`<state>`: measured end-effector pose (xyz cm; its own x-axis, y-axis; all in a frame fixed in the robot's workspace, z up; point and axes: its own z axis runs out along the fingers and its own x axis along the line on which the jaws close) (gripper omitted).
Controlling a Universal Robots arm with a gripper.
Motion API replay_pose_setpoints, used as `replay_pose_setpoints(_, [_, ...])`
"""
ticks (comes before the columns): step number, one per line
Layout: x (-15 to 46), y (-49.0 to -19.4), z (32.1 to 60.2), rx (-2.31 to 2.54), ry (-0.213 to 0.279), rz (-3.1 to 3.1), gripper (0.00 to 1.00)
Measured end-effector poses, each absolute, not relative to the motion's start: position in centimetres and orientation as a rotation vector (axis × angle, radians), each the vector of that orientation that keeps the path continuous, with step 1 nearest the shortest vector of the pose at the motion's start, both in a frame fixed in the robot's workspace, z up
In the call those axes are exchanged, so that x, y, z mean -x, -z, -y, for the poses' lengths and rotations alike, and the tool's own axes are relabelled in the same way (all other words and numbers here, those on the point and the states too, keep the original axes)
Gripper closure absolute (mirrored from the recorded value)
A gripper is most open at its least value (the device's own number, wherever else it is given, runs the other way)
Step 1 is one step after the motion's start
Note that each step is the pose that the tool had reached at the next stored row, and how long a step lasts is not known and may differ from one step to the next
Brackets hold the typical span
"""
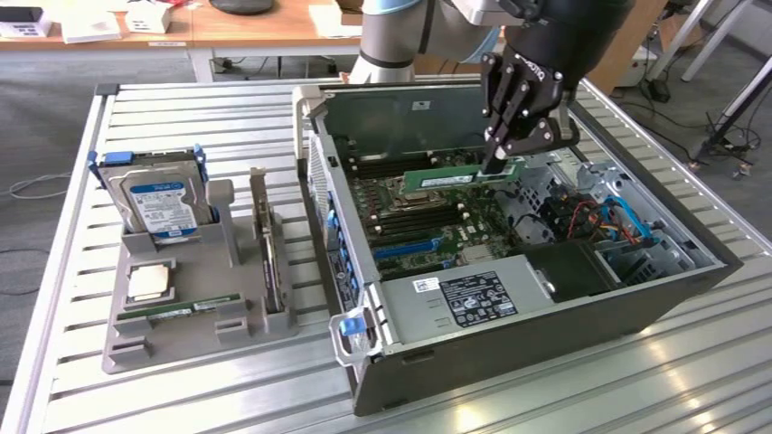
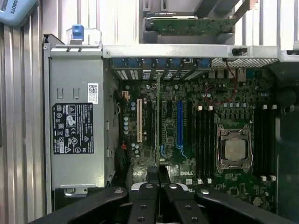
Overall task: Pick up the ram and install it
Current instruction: 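Pick up the ram and move it above insertion slot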
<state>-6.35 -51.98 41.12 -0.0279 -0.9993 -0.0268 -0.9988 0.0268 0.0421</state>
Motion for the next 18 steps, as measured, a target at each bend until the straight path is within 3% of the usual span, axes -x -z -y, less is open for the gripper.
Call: replay_pose_setpoints(18, [2.9, -41.1, 52.0, -2.185, 0.077, 2.242, 0.88])
